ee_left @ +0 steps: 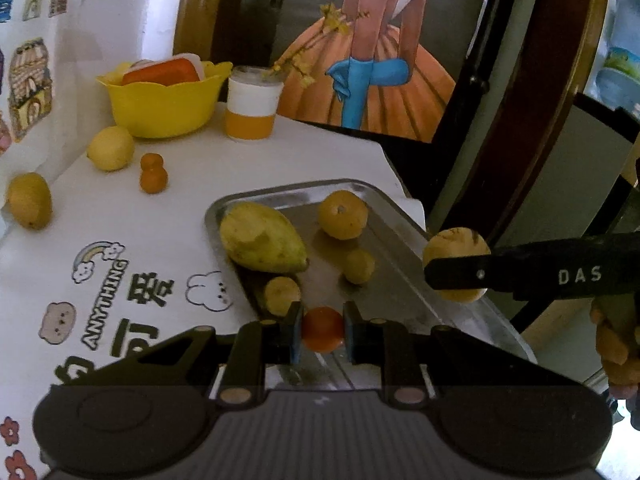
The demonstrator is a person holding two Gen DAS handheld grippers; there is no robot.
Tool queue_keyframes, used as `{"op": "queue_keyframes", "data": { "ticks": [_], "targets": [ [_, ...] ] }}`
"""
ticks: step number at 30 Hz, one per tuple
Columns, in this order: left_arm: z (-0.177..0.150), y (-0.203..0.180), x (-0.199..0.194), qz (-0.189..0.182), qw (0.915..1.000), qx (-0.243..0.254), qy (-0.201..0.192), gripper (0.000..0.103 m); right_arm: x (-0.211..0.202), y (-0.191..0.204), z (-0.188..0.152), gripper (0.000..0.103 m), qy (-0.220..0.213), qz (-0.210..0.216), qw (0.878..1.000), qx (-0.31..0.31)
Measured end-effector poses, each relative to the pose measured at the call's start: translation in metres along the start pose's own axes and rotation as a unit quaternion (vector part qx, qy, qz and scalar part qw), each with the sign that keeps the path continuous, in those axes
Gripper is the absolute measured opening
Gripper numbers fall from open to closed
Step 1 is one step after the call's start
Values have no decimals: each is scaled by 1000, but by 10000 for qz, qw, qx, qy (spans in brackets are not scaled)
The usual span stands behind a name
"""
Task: Organize fruits
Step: 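Carry the striped fruit with the right tool while the left tool carries the tomato onto the tray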
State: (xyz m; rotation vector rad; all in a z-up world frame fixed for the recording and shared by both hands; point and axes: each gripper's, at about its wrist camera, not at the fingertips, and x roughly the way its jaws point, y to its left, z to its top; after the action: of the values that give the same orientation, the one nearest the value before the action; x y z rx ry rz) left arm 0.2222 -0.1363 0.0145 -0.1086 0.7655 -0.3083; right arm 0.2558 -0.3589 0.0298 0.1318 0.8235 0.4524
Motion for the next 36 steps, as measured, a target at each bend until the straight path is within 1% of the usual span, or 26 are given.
{"op": "queue_keyframes", "data": {
  "ticks": [6,13,21,33,34,35,36],
  "targets": [
    [-4,-6,14,132,9998,53,124,22,17,-7,-4,48,32,67,10000,-11],
    [-3,-4,23,212,9995,45,226,23,32,-14,-6,48,111,129,9998,47],
    [-3,-3,29,262,9993,40,281,23,38,-15,-9,48,143,78,9999,2],
    [-2,1,31,286,9989,-60,362,24,42,-6,-9,50,97,-38,9996,-275],
    [-2,1,31,289,9989,-66,355,27,42,-6,-9,51,85,-27,9996,-273],
    [-2,1,30,293,9989,-66,357,29,41,-6,-9,54,82,-30,9996,-281],
    [-2,1,29,269,9990,-63,360,34,40,-5,-9,56,70,-46,9995,-303]
  ]
}}
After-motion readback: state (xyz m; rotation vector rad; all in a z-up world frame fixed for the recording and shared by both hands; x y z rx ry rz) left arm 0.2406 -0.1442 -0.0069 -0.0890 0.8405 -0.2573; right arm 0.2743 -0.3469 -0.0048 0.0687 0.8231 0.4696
